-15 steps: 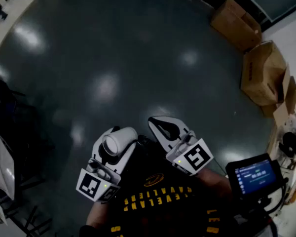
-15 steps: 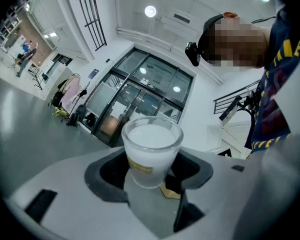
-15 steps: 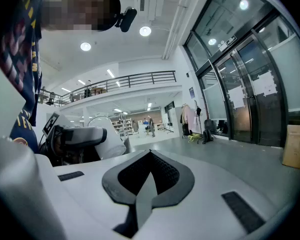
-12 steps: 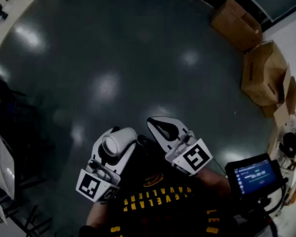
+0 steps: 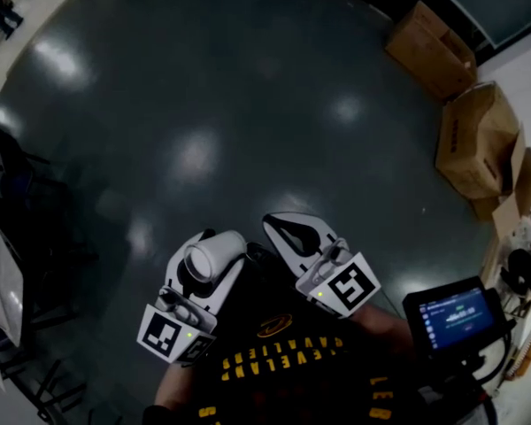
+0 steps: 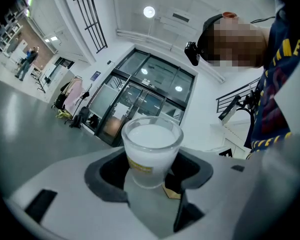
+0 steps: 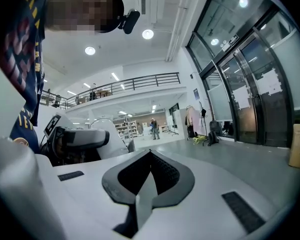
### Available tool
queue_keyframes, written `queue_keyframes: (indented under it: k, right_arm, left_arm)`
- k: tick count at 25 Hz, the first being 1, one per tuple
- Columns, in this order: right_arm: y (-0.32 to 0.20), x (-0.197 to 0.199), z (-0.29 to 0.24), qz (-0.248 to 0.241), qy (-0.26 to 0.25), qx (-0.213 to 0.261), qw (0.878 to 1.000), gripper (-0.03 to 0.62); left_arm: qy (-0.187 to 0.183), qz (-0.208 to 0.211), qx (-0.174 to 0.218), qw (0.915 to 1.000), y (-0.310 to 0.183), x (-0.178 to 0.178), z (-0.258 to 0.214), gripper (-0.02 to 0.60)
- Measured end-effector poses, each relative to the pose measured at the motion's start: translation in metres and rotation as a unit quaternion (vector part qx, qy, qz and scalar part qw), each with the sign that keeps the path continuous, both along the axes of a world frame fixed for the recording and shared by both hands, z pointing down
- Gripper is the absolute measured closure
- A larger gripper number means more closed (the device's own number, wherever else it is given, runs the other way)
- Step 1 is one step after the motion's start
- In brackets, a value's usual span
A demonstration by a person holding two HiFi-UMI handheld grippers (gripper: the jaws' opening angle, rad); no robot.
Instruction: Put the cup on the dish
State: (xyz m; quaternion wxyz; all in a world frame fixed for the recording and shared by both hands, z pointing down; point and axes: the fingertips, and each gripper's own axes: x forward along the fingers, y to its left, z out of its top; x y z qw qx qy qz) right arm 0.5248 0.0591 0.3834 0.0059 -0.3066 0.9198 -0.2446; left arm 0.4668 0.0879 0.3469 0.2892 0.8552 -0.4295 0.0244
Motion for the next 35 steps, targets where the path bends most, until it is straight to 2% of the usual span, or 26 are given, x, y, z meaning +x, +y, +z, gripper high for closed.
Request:
queue_keyframes:
  k: [9, 14, 19, 24, 25, 26, 29, 30, 32, 35]
  right_arm:
    - [0.017, -0.009, -0.008, -0.037, -0.012, 0.013, 0.999, 0.591]
    - [0.032, -0.035, -0.020, -0.096, -0.015, 0.050, 0.994, 0.591]
    - [0.026, -0.068, -0.026, -0.155, -0.073, 0.061, 0.983, 0.589]
    - [0.058, -0.088, -0.041, -0.243, -0.088, 0.076, 0.963, 0.589]
    - [0.062, -0.086, -0.041, -0.249, -0.085, 0.084, 0.961, 0.589]
    - [0.059, -0.078, -0.037, -0.242, -0.074, 0.097, 0.963, 0.589]
    - [0.022, -0.024, -0.010, -0.184, -0.008, 0.166, 0.969, 0.589]
    - [0.021, -0.010, -0.004, -0.177, 0.004, 0.176, 0.968, 0.589]
    - [0.035, -0.001, 0.000, -0.188, 0.014, 0.174, 0.967, 0.589]
    - [0.053, -0.022, 0.000, -0.224, 0.019, 0.162, 0.961, 0.589]
  left_arm:
    - [-0.023, -0.039, 0.009, 0.9989, 0.021, -0.007, -0.005, 0.325]
    - [-0.060, -0.101, 0.005, 0.9930, 0.045, -0.031, -0.019, 0.325]
    - [-0.092, -0.194, 0.018, 0.9766, 0.049, -0.057, -0.018, 0.325]
    - [-0.120, -0.286, 0.027, 0.9501, 0.084, -0.068, -0.045, 0.325]
    - [-0.118, -0.294, 0.032, 0.9479, 0.089, -0.065, -0.044, 0.325]
    - [-0.106, -0.290, 0.043, 0.9502, 0.086, -0.058, -0.036, 0.325]
    - [-0.047, -0.240, 0.095, 0.9648, 0.052, -0.017, 0.019, 0.325]
    - [-0.042, -0.232, 0.101, 0.9666, 0.052, -0.005, 0.032, 0.325]
    - [-0.043, -0.230, 0.100, 0.9671, 0.069, 0.003, 0.041, 0.325]
    - [-0.043, -0.256, 0.093, 0.9612, 0.088, -0.018, 0.036, 0.325]
